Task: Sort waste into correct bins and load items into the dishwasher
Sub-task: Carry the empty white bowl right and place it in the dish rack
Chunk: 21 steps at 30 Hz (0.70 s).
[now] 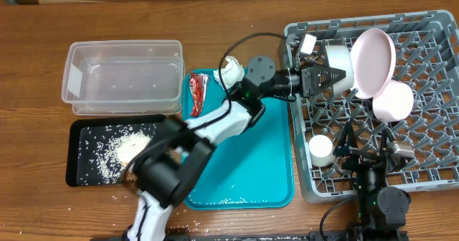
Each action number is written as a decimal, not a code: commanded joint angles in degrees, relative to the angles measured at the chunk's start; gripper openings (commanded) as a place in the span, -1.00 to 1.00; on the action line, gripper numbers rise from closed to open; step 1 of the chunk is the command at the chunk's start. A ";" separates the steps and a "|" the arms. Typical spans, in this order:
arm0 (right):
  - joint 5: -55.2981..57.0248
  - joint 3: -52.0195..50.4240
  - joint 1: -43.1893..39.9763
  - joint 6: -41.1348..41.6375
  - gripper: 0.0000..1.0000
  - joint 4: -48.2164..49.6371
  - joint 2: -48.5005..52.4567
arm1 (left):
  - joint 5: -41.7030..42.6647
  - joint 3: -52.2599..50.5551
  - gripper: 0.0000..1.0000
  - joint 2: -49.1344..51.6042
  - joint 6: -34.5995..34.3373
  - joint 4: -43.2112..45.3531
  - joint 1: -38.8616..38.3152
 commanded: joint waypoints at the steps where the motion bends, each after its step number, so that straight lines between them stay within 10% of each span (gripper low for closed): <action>1: 0.17 -0.61 -0.33 0.22 1.00 0.24 -0.57 | -1.79 0.90 -0.92 6.08 -15.74 6.40 0.22; 9: 0.17 -0.61 -0.33 0.22 1.00 0.24 -0.57 | 3.43 0.90 -0.70 10.32 -14.60 10.16 2.58; 11: 0.17 -0.61 -0.33 0.22 1.00 0.24 -0.57 | 4.94 0.94 -0.28 10.29 -14.49 10.14 3.72; 13: 0.17 -0.61 -0.33 0.22 1.00 0.24 -0.57 | 6.91 0.94 1.00 10.29 -14.49 10.10 4.85; 21: 0.17 -0.61 -0.33 0.22 1.00 0.24 -0.57 | 16.15 0.96 0.99 7.23 -10.91 4.20 9.68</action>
